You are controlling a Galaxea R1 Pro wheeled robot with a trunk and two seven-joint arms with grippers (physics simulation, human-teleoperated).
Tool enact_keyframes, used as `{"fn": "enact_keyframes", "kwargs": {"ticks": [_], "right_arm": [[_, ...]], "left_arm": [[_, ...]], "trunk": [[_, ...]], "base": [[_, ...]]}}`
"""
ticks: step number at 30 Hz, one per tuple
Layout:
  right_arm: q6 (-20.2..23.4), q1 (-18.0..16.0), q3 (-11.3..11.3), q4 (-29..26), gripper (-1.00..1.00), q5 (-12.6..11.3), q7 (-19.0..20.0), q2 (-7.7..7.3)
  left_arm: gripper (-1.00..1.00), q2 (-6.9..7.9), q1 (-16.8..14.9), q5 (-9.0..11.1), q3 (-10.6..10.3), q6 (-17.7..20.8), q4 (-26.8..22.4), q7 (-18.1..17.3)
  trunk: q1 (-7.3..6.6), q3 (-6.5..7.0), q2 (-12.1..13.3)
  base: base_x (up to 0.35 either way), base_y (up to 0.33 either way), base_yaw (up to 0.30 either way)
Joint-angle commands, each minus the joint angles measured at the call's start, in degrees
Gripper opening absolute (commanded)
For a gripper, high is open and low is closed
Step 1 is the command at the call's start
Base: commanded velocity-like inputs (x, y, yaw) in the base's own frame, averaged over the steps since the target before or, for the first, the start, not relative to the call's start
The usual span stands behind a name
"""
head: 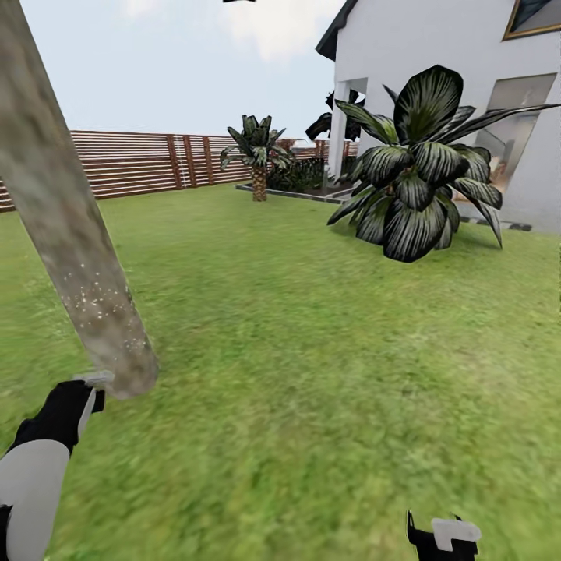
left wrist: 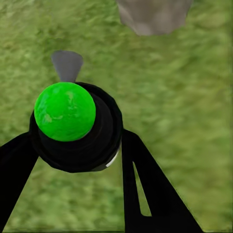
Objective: In the garden, pick up the pesticide atomizer on the floor and spray pesticide onto both trees until each tree trunk is fully covered.
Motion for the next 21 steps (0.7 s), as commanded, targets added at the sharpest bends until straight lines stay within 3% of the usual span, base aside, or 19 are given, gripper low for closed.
{"fn": "enact_keyframes", "kwargs": {"ticks": [1, 3, 5, 9, 10, 11, 13, 14, 16, 17, 18, 19, 21], "right_arm": [[-0.2, -0.1, -0.3, 0.1, 1.00, 0.6, -0.3, -0.01], [-0.2, -0.1, -0.3, 0.1, 1.00, 0.6, -0.3, -0.01], [-0.1, -0.1, -0.3, 0.1, 1.00, 0.7, 0.2, -0.16], [-0.1, -0.1, -0.4, 0.0, 1.00, 3.9, 6.9, -0.25], [-0.1, -0.1, -0.2, -0.3, 1.00, 6.6, 10.7, -0.32], [0.0, 0.0, 0.3, -0.9, 1.00, 10.4, 17.1, -0.51], [0.9, -0.7, 0.6, -3.2, 1.00, 14.5, 28.0, -0.66], [2.1, -1.4, 0.6, -4.8, 1.00, 15.4, 32.1, -0.65], [8.5, -6.1, 0.6, -9.7, 1.00, 16.6, 44.5, -0.43], [10.1, -8.3, 0.7, -10.4, 1.00, 16.8, 49.4, -0.29], [10.9, -10.4, 0.8, -10.7, 1.00, 16.9, 54.6, -0.22], [11.2, -11.5, 0.8, -10.8, 1.00, 16.9, 57.4, -0.20], [11.3, -12.3, 0.8, -10.9, 1.00, 17.0, 59.2, -0.13]], "left_arm": [[-1.00, -0.03, 1.3, 0.1, 0.1, -2.3, 0.3, 0.0], [-1.00, -0.10, 5.7, 0.2, 0.1, -10.7, 4.4, -1.6], [-1.00, -0.11, 7.6, -0.4, -0.5, -18.8, 10.4, -9.6], [-1.00, 0.13, 8.6, -4.2, -8.3, -27.5, 15.2, -24.3], [-1.00, 0.23, 8.8, -5.3, -10.6, -29.7, 15.8, -28.5], [-1.00, 0.28, 8.9, -6.5, -12.2, -31.2, 16.3, -33.1], [-1.00, 0.21, 9.0, -9.7, -14.1, -32.0, 16.6, -38.3], [-1.00, 0.13, 9.0, -11.5, -15.5, -32.2, 16.7, -40.4], [-1.00, -0.34, 9.0, -16.9, -22.0, -33.0, 16.8, -45.0], [-1.00, -0.84, 9.0, -17.7, -24.1, -33.8, 16.8, -46.6], [-1.00, -1.30, 9.0, -18.3, -26.6, -34.4, 16.5, -51.6], [-1.00, -1.62, 8.9, -18.6, -28.7, -34.6, 16.2, -55.8], [-1.00, -2.00, 8.8, -18.7, -30.2, -34.7, 16.1, -58.7]], "trunk": [[-0.04, -0.04, 0.0], [-0.04, -0.04, 0.0], [-0.04, -0.04, 0.0], [-0.04, -0.04, 0.0], [-0.04, -0.04, 0.0], [-0.04, -0.04, 0.0], [-0.04, -0.04, 0.0], [-0.04, -0.04, 0.0], [-0.04, -0.04, 0.0], [-0.04, -0.04, 0.0], [-0.04, -0.04, 0.0], [-0.04, -0.04, 0.0], [-0.04, -0.04, 0.0]], "base": [[-0.254, -0.202, 0.006], [-0.272, -0.178, 0.001], [-0.277, -0.169, 0.000], [-0.278, -0.168, 0.000], [-0.254, -0.158, 0.000], [-0.123, -0.077, 0.000], [-0.048, -0.030, 0.000], [-0.021, -0.013, 0.000], [-0.007, -0.004, 0.000], [-0.001, -0.001, 0.000], [0.000, 0.000, 0.000], [0.000, 0.000, 0.000], [0.000, 0.000, 0.000]]}}
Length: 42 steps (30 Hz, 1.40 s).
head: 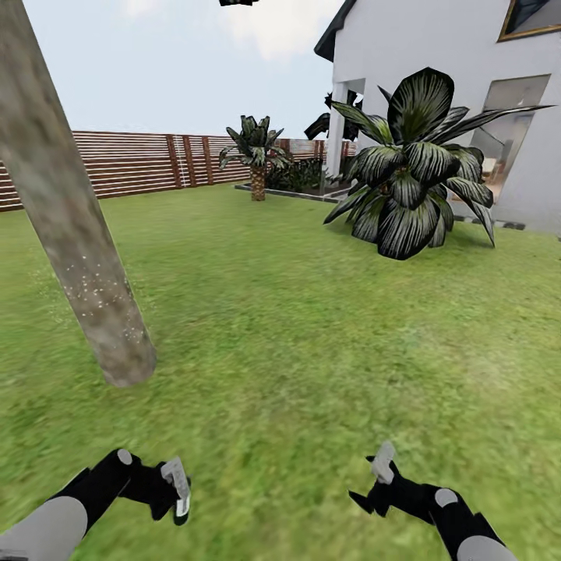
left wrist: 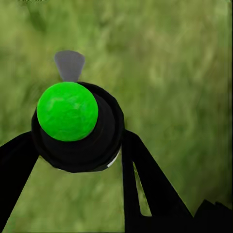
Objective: In the garden, pick up the pesticide atomizer on the floor and spray pesticide onto both trees until each tree trunk is fully covered.
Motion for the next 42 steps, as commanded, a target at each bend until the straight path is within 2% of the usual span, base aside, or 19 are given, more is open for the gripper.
{"fn": "enact_keyframes", "kwargs": {"ticks": [1, 2, 4, 6, 7, 8, 10, 12, 13, 15, 17, 24, 28, 33, 42], "right_arm": [[-0.2, -0.4, -0.5, 0.0, 1.00, 0.5, 0.8, 0.06], [-0.2, -0.5, -0.4, 0.0, 1.00, 0.5, 0.9, 0.08], [-0.3, -0.7, 1.4, 0.0, 1.00, 0.9, 1.6, 0.14], [-0.2, -0.7, 9.0, 0.0, 1.00, 1.3, 3.0, 0.22], [-0.2, -0.7, 13.3, -0.1, -1.00, 1.3, 3.6, 1.11], [-0.2, -0.8, 14.1, -0.3, -1.00, 1.5, 3.7, 3.00], [-0.1, -1.1, 14.6, -0.4, -1.00, 1.5, 3.9, 5.48], [-0.1, -1.9, 14.8, -0.4, -1.00, 1.6, 4.6, 6.42], [-0.1, -2.9, 14.8, -0.5, -1.00, 1.6, 6.8, 7.84], [-0.1, -4.0, 14.8, -0.4, -1.00, 1.6, 7.8, 8.48], [-0.1, -4.4, 14.8, -0.4, -1.00, 1.6, 8.2, 8.99], [-0.1, -4.9, 14.9, -0.2, -1.00, 1.6, 8.3, 11.33], [-0.1, -4.9, 15.0, 0.0, -1.00, 1.6, 8.3, 11.57], [-0.1, -4.9, 15.0, 0.1, -1.00, 1.6, 8.3, 11.57], [-0.1, -4.9, 15.0, 0.2, -1.00, 1.5, 8.3, 11.57]], "left_arm": [[-1.00, -0.17, -0.1, 0.0, -0.7, 0.2, -0.2, -1.0], [-1.00, -0.35, -0.2, 0.0, -0.9, 0.2, -0.2, -1.4], [-1.00, -0.88, -0.3, -0.2, -1.1, 0.3, -0.2, -2.4], [-1.00, -1.91, -0.4, -1.7, -1.2, 0.4, -0.2, -3.2], [-1.00, -3.66, -0.4, -4.3, -1.1, 0.5, -0.2, -3.4], [-1.00, -4.63, -0.4, -5.7, -1.1, 0.5, -0.2, -3.4], [-1.00, -6.10, -0.5, -6.9, -1.2, 0.5, -0.2, -3.4], [-1.00, -6.93, -0.5, -7.8, -1.2, 0.6, -0.2, -3.4], [-1.00, -8.00, -0.5, -9.7, -1.2, 0.6, -0.2, -3.4], [-1.00, -9.48, -0.4, -11.2, -1.1, 0.5, -0.2, -3.4], [-1.00, -10.84, -0.4, -11.8, -1.2, 0.5, -0.2, -3.3], [-1.00, -13.99, -0.4, -14.0, -1.2, 0.2, -0.2, -3.0], [-1.00, -15.55, -0.4, -14.3, -1.2, 0.1, -0.8, -2.8], [-1.00, -15.75, -0.4, -14.3, -1.1, 0.1, -1.1, -2.5], [-1.00, -16.68, -0.4, -14.1, -0.9, -0.5, -1.1, 2.9]], "trunk": [[-0.01, -0.05, 0.0], [-0.01, -0.05, 0.0], [-0.01, -0.05, 0.0], [-0.01, -0.05, 0.0], [-0.01, -0.05, 0.0], [-0.01, -0.05, 0.0], [-0.01, -0.05, 0.0], [-0.01, -0.05, 0.0], [-0.01, -0.05, 0.0], [-0.01, -0.05, 0.0], [-0.01, -0.05, 0.0], [-0.01, -0.05, 0.0], [-0.01, -0.05, 0.0], [-0.01, -0.05, 0.0], [-0.01, -0.05, 0.0]], "base": [[0.000, 0.000, 0.000], [0.000, 0.000, 0.000], [0.000, 0.000, 0.000], [0.000, 0.000, 0.000], [0.000, 0.000, 0.000], [0.000, 0.000, 0.000], [0.000, 0.000, 0.000], [0.000, 0.000, 0.000], [0.000, 0.000, 0.000], [0.000, 0.000, 0.000], [0.000, 0.000, 0.000], [0.000, 0.000, 0.000], [0.000, 0.000, 0.000], [0.000, 0.000, 0.000], [0.000, 0.000, 0.000]]}}
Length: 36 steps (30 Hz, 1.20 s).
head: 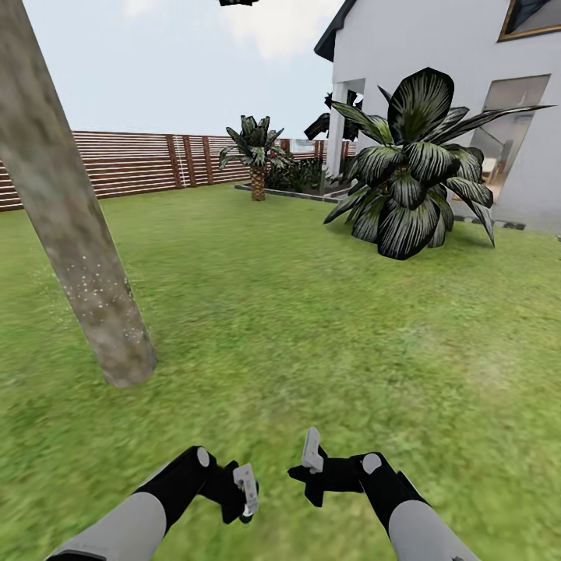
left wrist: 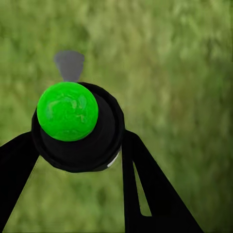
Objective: In the garden, pick up the pesticide atomizer on the floor and spray pesticide onto both trees until each tree trunk is fully covered.
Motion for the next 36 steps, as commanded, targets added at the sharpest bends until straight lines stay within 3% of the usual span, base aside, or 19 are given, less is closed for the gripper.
{"fn": "enact_keyframes", "kwargs": {"ticks": [1, 10, 18, 19, 22, 24, 36], "right_arm": [[-0.2, 0.0, -0.5, -0.1, -1.00, 0.4, 0.3, 0.08], [-0.2, 0.0, -0.5, -0.1, -1.00, 0.4, 0.3, 0.08], [-0.2, -0.1, -0.4, -0.1, -1.00, 0.4, 0.4, 0.08], [-0.2, -0.1, -0.2, -0.1, -1.00, 0.4, 0.4, 0.08], [-0.3, -0.1, 4.0, -0.1, -1.00, 0.4, 0.3, 0.08], [-0.3, -0.1, 5.5, -0.1, -1.00, 0.4, 0.3, 0.08], [-0.3, -0.1, 6.1, -0.1, -1.00, 0.4, 0.3, 0.08]], "left_arm": [[-1.00, -0.06, 0.0, -0.2, -0.1, 0.1, -0.1, 0.1], [-1.00, -1.76, 0.0, 0.2, 0.0, 0.1, 0.0, 1.3], [-1.00, -2.35, 0.0, 0.4, 0.0, 0.0, 0.7, 2.1], [-1.00, -2.31, 0.0, 0.3, -0.1, 0.0, 0.8, 2.0], [-1.00, -2.23, 0.0, 0.1, -0.2, 0.0, 0.8, 0.4], [-1.00, -2.23, 0.0, 0.0, -0.2, 0.0, 0.8, -0.1], [-1.00, -2.32, 0.1, 0.4, -0.1, 0.0, 0.9, -0.2]], "trunk": [[-0.01, -0.05, 0.0], [-0.01, -0.05, 0.0], [-0.01, -0.05, 0.0], [-0.01, -0.05, 0.0], [-0.01, -0.05, 0.0], [-0.01, -0.05, 0.0], [-0.01, -0.05, 0.0]], "base": [[0.000, 0.000, 0.000], [0.000, 0.000, 0.000], [0.000, 0.000, 0.000], [0.000, 0.000, 0.000], [0.000, 0.000, 0.000], [0.000, 0.000, 0.000], [0.000, 0.000, 0.000]]}}
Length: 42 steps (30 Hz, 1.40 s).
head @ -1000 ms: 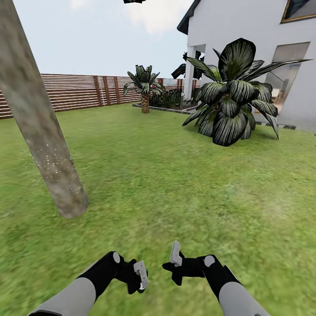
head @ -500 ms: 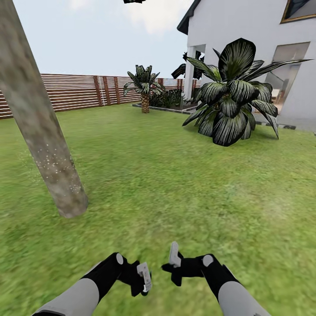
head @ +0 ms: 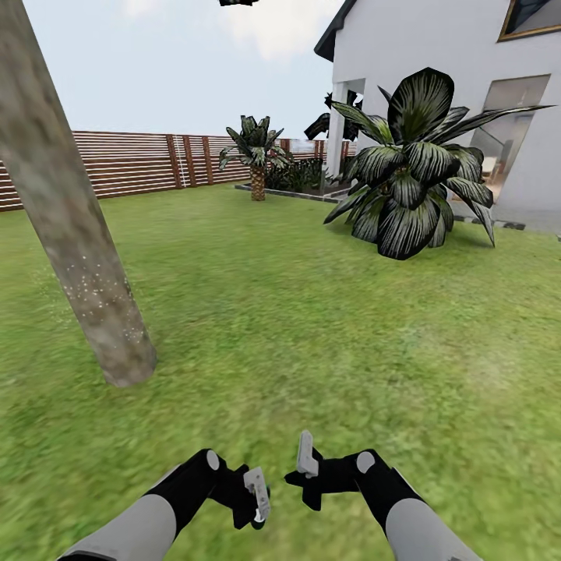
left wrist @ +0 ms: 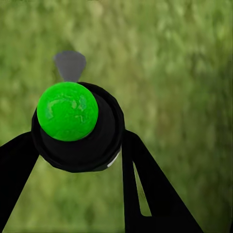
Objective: In the garden, pick up the pesticide atomizer on the floor and spray pesticide onto both trees until each tree trunk is fully covered.
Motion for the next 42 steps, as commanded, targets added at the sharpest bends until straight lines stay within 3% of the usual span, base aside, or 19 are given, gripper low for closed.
{"fn": "enact_keyframes", "kwargs": {"ticks": [1, 4, 7, 8, 11, 13, 42], "right_arm": [[-0.2, -0.1, -0.5, -0.1, -1.00, 0.4, 0.3, 0.08], [-0.2, -0.1, -0.4, -0.1, -1.00, 0.4, 0.3, 0.08], [-0.2, -0.1, -0.3, 0.0, -1.00, 0.4, 1.8, 0.08], [-0.2, -0.1, -0.3, -0.1, -1.00, 0.4, 3.8, 0.08], [-0.2, -0.1, -0.3, -0.1, -1.00, 0.4, 4.6, 0.08], [-0.2, -0.1, -0.3, -0.1, -1.00, 0.4, 4.7, 0.08], [-0.2, -0.1, -0.3, -0.1, -1.00, 0.4, 4.7, 0.08]], "left_arm": [[-1.00, 0.00, 0.0, -0.2, 0.0, 0.1, -0.1, -0.2], [-1.00, -0.26, 0.1, -0.1, 0.1, -0.2, 0.0, -0.2], [-1.00, -0.84, 0.2, 0.1, 0.3, -3.0, 2.0, 0.1], [-1.00, -0.87, 0.2, 1.0, 0.3, -3.2, 2.1, 0.2], [-1.00, -0.88, 0.2, 3.2, 0.3, -3.3, 2.2, 0.2], [-1.00, -0.81, 0.2, 3.5, 0.4, -3.3, 2.2, 0.2], [-1.00, -1.77, 0.4, 3.8, 0.4, -3.8, 2.7, 0.2]], "trunk": [[-0.01, -0.05, 0.0], [-0.01, -0.05, 0.0], [-0.01, -0.05, 0.0], [-0.01, -0.05, 0.0], [-0.01, -0.05, 0.0], [-0.01, -0.05, 0.0], [-0.01, -0.05, 0.0]], "base": [[0.000, 0.000, 0.000], [0.000, 0.000, 0.000], [0.000, 0.000, 0.000], [0.000, 0.000, 0.000], [0.000, 0.000, 0.000], [0.000, 0.000, 0.000], [0.000, 0.000, 0.000]]}}
